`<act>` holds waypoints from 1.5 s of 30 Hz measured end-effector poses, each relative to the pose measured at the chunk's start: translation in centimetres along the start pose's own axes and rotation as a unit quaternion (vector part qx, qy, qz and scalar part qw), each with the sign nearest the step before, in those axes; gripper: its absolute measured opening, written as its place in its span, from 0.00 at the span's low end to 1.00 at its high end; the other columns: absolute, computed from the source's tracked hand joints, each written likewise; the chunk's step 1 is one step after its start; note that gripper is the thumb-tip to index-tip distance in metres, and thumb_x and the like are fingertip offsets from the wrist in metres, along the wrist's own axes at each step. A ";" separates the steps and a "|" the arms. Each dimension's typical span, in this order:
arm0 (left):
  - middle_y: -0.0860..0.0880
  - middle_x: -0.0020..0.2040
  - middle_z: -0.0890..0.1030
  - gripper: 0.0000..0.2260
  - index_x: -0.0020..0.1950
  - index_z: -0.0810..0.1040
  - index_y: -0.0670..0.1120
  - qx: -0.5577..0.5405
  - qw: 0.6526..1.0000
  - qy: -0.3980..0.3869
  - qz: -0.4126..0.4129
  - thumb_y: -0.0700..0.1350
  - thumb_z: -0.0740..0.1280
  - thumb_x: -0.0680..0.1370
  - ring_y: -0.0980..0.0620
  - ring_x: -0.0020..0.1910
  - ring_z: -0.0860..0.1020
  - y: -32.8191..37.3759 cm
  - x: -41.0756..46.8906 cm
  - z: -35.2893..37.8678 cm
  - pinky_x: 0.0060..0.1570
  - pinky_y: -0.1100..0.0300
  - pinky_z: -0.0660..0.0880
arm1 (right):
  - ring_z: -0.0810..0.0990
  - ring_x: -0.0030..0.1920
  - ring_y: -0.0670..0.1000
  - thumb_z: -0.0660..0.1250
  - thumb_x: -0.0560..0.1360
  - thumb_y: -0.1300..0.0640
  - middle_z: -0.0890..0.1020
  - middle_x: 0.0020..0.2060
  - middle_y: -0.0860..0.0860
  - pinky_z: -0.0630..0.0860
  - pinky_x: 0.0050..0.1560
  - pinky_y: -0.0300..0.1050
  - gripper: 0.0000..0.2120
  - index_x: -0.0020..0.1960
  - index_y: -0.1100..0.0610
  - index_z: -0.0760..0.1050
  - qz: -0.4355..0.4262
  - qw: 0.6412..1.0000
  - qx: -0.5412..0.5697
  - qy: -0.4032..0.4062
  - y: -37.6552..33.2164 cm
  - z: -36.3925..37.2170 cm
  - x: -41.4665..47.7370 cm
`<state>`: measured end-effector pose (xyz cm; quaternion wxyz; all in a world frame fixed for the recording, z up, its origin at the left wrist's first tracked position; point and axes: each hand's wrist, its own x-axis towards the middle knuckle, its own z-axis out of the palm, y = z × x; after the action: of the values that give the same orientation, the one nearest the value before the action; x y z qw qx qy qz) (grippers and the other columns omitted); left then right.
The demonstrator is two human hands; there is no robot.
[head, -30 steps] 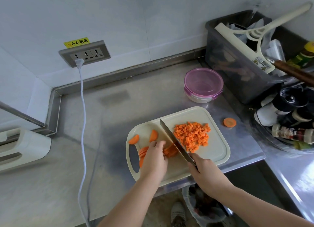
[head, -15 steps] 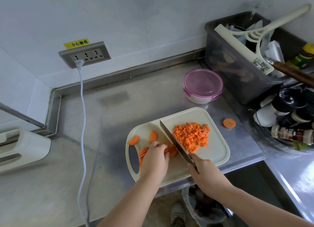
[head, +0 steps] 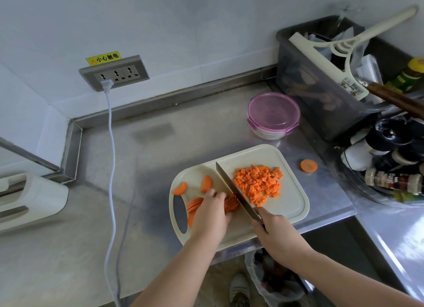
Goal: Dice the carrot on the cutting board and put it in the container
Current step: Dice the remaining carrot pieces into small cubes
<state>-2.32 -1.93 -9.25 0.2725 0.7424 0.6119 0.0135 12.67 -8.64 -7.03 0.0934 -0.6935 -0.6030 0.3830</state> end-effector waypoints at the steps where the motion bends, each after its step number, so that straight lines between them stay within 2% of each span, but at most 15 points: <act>1: 0.50 0.66 0.70 0.18 0.66 0.72 0.48 -0.011 1.000 0.002 -0.002 0.46 0.68 0.77 0.51 0.56 0.78 -0.1 0.1 0.0 0.56 0.59 0.75 | 0.75 0.39 0.44 0.55 0.82 0.53 0.75 0.40 0.46 0.71 0.38 0.35 0.02 0.51 0.49 0.66 0.000 1.000 0.000 0.001 0.0 0.0 0.0; 7: 0.50 0.66 0.70 0.20 0.69 0.72 0.49 -0.053 0.998 0.013 -0.012 0.40 0.67 0.77 0.51 0.56 0.78 -0.6 -0.2 -0.1 0.59 0.56 0.75 | 0.78 0.43 0.48 0.55 0.82 0.53 0.79 0.44 0.49 0.77 0.46 0.43 0.04 0.54 0.50 0.68 0.006 1.000 0.005 0.004 0.0 0.1 0.0; 16: 0.51 0.65 0.72 0.18 0.67 0.73 0.48 -0.039 0.999 0.020 0.006 0.41 0.67 0.77 0.51 0.58 0.77 -0.7 0.1 0.0 0.59 0.60 0.74 | 0.78 0.46 0.47 0.55 0.82 0.53 0.79 0.48 0.49 0.77 0.49 0.42 0.09 0.60 0.52 0.69 0.005 1.000 0.005 0.010 -0.2 0.1 -0.1; 21: 0.49 0.67 0.70 0.22 0.68 0.71 0.48 -0.030 1.000 -0.001 -0.006 0.43 0.69 0.75 0.50 0.56 0.78 -0.3 0.2 0.0 0.58 0.57 0.75 | 0.78 0.44 0.47 0.55 0.82 0.53 0.79 0.46 0.48 0.77 0.48 0.42 0.08 0.59 0.52 0.69 0.009 1.000 0.009 0.012 -0.2 0.2 -0.2; 28: 0.49 0.65 0.71 0.17 0.65 0.73 0.47 -0.001 1.000 0.031 -0.003 0.46 0.68 0.77 0.50 0.57 0.77 0.3 0.2 0.0 0.55 0.60 0.74 | 0.79 0.43 0.48 0.55 0.82 0.54 0.79 0.45 0.49 0.79 0.47 0.43 0.06 0.57 0.51 0.68 0.015 1.000 0.012 0.013 -0.4 0.4 -0.1; 31: 0.49 0.63 0.72 0.16 0.64 0.74 0.47 -0.004 1.000 0.024 -0.001 0.46 0.68 0.77 0.49 0.55 0.78 0.3 0.6 -0.2 0.54 0.60 0.74 | 0.77 0.40 0.46 0.55 0.82 0.54 0.78 0.41 0.49 0.76 0.41 0.40 0.02 0.52 0.49 0.66 0.006 1.000 0.012 0.013 -0.6 0.4 0.2; 34: 0.49 0.62 0.72 0.15 0.62 0.75 0.46 -0.010 1.000 0.019 -0.001 0.45 0.68 0.76 0.49 0.54 0.78 0.2 0.9 -0.4 0.54 0.58 0.74 | 0.76 0.40 0.48 0.55 0.82 0.55 0.78 0.42 0.50 0.74 0.41 0.41 0.03 0.51 0.50 0.67 0.004 1.000 0.006 0.014 -0.7 0.2 0.6; 38: 0.48 0.63 0.71 0.16 0.64 0.74 0.46 -0.006 1.000 0.014 0.008 0.45 0.68 0.77 0.49 0.55 0.77 0.0 0.9 -0.3 0.56 0.58 0.73 | 0.74 0.38 0.46 0.54 0.82 0.56 0.76 0.40 0.49 0.67 0.35 0.35 0.05 0.49 0.52 0.67 0.001 1.000 -0.007 0.007 -0.8 0.0 0.7; 41: 0.49 0.64 0.70 0.16 0.64 0.74 0.46 -0.016 1.000 0.017 0.009 0.45 0.68 0.77 0.50 0.56 0.77 -0.1 0.8 -0.1 0.58 0.59 0.73 | 0.72 0.36 0.44 0.54 0.82 0.56 0.75 0.39 0.48 0.66 0.34 0.33 0.05 0.49 0.52 0.66 -0.002 1.000 -0.018 0.008 -0.9 -0.1 0.8; 45: 0.49 0.64 0.71 0.18 0.65 0.74 0.47 -0.048 0.999 0.012 0.002 0.47 0.69 0.76 0.49 0.55 0.77 -0.2 0.7 -0.3 0.58 0.58 0.72 | 0.75 0.39 0.48 0.53 0.83 0.54 0.76 0.40 0.50 0.72 0.39 0.40 0.06 0.49 0.52 0.67 0.011 1.000 -0.015 0.007 -1.0 -0.4 0.8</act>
<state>-2.46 -1.11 -9.33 0.3003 0.7297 0.6120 0.0527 12.09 -7.49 -6.52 0.0826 -0.7042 -0.6003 0.3700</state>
